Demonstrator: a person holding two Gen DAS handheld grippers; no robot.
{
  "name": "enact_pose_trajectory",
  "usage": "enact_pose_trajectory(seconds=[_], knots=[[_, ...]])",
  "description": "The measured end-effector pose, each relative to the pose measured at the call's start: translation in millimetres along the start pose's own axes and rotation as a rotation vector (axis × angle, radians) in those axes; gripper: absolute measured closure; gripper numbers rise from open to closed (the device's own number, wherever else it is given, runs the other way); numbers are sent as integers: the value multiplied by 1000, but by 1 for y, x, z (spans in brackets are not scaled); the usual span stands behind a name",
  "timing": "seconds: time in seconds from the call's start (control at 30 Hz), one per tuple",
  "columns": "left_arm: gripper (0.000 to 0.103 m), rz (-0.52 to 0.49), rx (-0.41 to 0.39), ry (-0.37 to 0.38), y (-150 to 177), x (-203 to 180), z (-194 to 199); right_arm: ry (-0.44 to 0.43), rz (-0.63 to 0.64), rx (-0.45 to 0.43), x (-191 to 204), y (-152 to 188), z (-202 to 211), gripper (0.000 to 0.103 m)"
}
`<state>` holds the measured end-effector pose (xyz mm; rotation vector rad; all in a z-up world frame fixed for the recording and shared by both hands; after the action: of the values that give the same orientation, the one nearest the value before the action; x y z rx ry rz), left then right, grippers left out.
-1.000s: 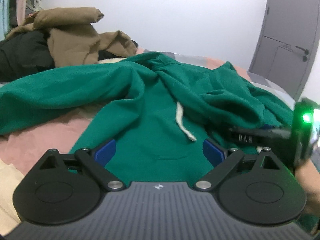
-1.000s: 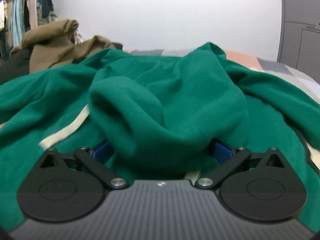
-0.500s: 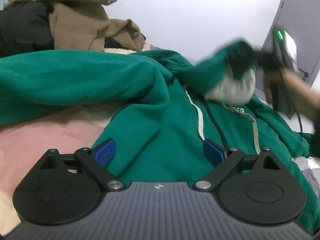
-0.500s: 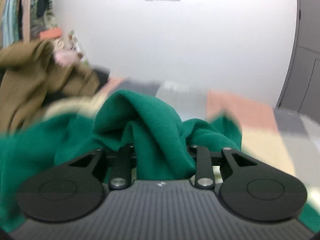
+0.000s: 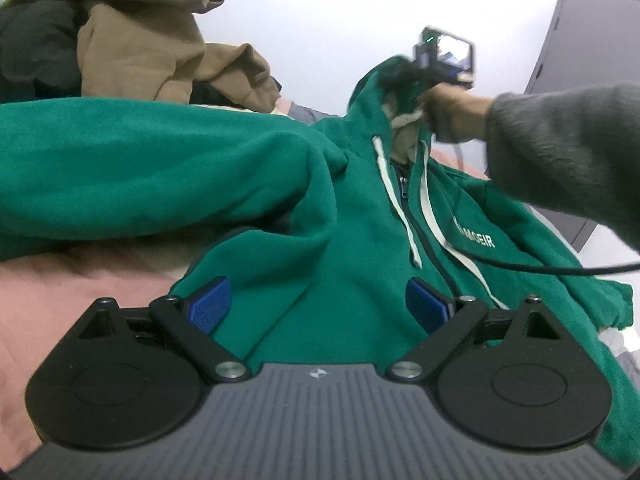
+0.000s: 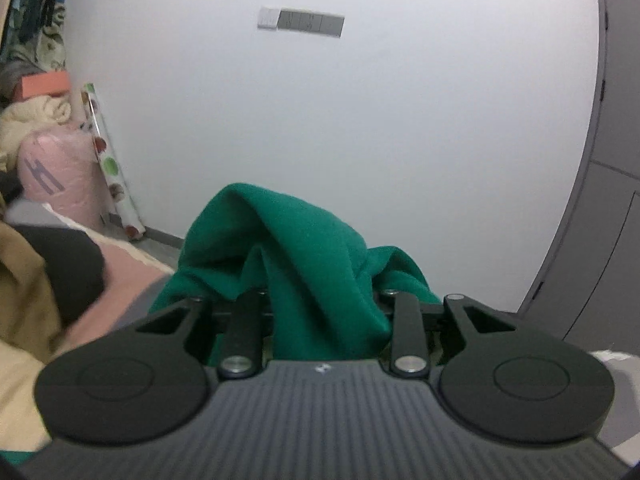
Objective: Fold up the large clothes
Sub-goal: 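Grasp the hood with the right tool and pull it up straight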
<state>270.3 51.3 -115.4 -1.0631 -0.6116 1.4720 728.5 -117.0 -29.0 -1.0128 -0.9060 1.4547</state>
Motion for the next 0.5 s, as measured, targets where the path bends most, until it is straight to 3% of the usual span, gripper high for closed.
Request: enact_pose_trajectory(seconds=[0.1,0.27,0.5], knots=[[7,7,8,-5,5,1,-2,12,-68,37,-5,25,-20,63],[7,36,18,10,5,7,-7,-16,-206,56,-27,52,-12,23],[7,20,6,11,3,8,0,-10,-257,86,-53,66,43,22]])
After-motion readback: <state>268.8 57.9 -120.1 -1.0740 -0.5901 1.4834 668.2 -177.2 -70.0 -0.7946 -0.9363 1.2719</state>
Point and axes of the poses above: each gripper's, at about its wrist camera, not at the fingertips, and z roughly against the way its jaws point, x to its left, y to its underside, the point moved 3 cm from there along -z, roughly the way its jaws point, and after that the axes turned 4 degrees about -z, right-handed, at the moved point
